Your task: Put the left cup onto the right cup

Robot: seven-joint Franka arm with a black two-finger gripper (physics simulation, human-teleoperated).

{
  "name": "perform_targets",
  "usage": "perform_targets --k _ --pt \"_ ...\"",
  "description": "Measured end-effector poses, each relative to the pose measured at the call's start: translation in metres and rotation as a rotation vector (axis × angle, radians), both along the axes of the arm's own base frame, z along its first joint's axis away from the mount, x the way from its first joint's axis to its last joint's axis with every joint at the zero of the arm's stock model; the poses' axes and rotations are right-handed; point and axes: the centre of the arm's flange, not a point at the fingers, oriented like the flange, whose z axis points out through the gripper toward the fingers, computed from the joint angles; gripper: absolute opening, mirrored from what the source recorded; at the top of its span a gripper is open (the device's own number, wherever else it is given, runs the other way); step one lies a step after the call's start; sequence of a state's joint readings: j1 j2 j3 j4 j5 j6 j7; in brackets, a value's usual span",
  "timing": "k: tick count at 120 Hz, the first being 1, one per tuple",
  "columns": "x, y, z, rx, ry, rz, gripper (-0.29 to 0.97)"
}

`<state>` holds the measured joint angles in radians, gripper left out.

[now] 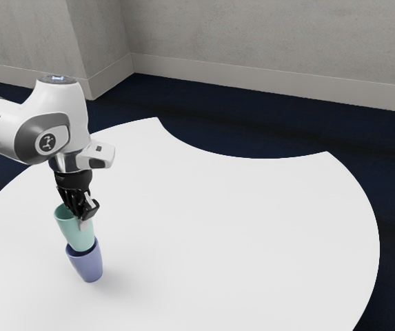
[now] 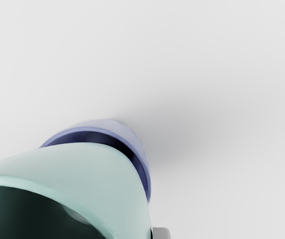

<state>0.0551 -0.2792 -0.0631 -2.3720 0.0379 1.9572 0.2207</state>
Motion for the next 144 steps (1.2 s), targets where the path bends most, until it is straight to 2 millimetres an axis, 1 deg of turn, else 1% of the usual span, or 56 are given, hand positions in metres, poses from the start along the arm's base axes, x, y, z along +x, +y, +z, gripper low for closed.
perform_targets --k 89,123,144 --pt "0.005 0.0 -0.011 -0.001 0.006 -0.002 -0.11" --pt "0.002 0.0 -0.018 -0.001 0.01 -0.003 -0.11" --pt "0.002 0.0 -0.019 -0.001 0.004 -0.003 -0.11"
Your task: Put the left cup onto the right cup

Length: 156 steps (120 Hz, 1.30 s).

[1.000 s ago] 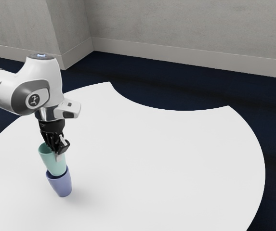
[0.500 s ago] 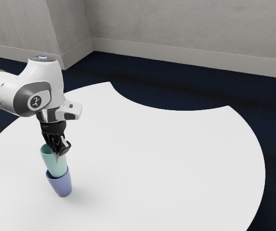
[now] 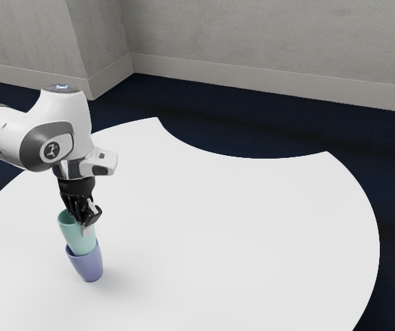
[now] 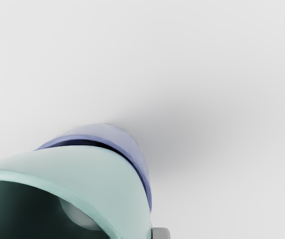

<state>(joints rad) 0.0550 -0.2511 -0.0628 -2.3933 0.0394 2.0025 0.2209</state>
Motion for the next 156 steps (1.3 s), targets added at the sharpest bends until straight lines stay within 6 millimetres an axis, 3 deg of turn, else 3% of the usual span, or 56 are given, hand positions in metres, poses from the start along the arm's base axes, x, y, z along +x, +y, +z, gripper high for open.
perform_targets --k 40,106,136,156 --pt "0.0 0.0 0.0 -0.001 -0.004 0.001 -0.08" --pt "0.001 0.0 0.001 -0.007 -0.004 0.001 0.51" --pt "0.001 0.0 0.01 -0.006 -0.018 -0.001 0.63" --pt "0.009 -0.001 0.031 -0.009 -0.04 -0.001 0.66"
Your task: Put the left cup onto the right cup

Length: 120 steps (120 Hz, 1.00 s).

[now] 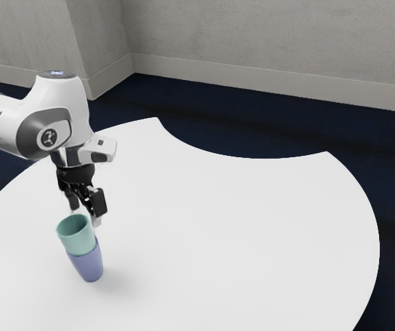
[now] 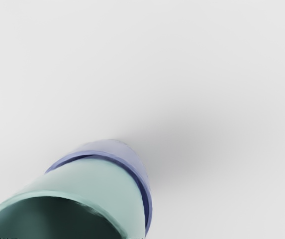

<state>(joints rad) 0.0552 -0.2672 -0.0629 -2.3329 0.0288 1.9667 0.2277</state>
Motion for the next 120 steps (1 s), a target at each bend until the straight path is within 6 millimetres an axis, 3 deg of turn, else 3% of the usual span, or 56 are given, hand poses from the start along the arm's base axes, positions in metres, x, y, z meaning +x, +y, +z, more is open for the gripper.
perform_targets --k 36,70,120 --pt "0.024 -0.004 0.045 -0.013 -0.006 0.004 0.67" --pt "0.06 -0.006 0.092 -0.031 -0.01 0.008 0.68" --pt "0.105 -0.006 0.189 -0.06 -0.091 0.038 0.68"
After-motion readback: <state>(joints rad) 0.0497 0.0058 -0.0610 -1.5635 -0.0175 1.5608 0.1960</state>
